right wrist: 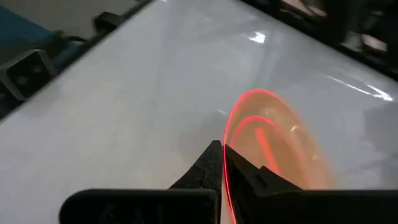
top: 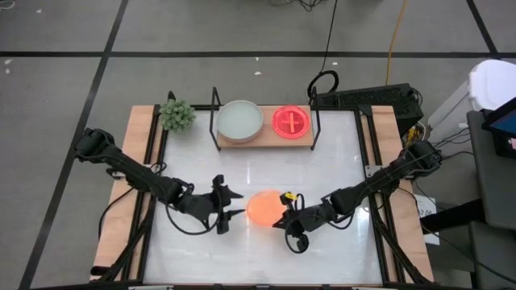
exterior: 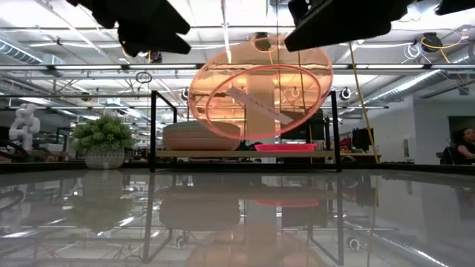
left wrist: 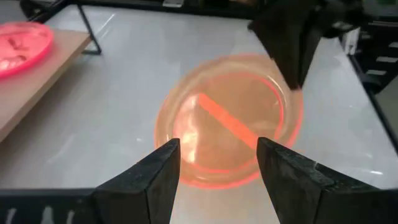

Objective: Place and stack plates onto a shelf
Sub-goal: Stack the orange plate on the orange plate on the shelf

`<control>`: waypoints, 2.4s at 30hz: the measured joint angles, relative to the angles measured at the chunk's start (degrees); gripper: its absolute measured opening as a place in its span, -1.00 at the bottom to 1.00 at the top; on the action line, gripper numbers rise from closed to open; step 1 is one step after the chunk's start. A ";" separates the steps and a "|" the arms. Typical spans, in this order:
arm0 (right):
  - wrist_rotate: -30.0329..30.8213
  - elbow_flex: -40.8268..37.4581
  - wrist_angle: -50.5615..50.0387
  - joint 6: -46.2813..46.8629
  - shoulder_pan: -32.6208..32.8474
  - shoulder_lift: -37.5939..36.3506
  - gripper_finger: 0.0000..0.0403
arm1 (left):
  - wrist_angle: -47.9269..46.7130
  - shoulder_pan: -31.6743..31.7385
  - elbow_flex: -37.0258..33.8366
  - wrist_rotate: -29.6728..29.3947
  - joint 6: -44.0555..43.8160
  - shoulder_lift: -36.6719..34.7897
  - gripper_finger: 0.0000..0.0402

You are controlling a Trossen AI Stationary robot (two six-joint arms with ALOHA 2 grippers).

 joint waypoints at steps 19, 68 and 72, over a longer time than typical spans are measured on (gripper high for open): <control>8.00 0.00 -6.39 -1.72 -9.78 -7.61 -1.00 | 26.59 -7.81 -20.47 -5.73 -14.26 0.04 0.09; 1.45 -13.14 8.20 -8.76 -46.96 -12.42 -1.00 | 30.21 -10.28 -21.26 -8.52 -9.82 0.02 0.09; -1.40 -13.67 8.70 -7.62 -48.05 -12.42 -1.00 | 30.18 -10.28 -21.26 -8.52 -9.80 0.02 0.09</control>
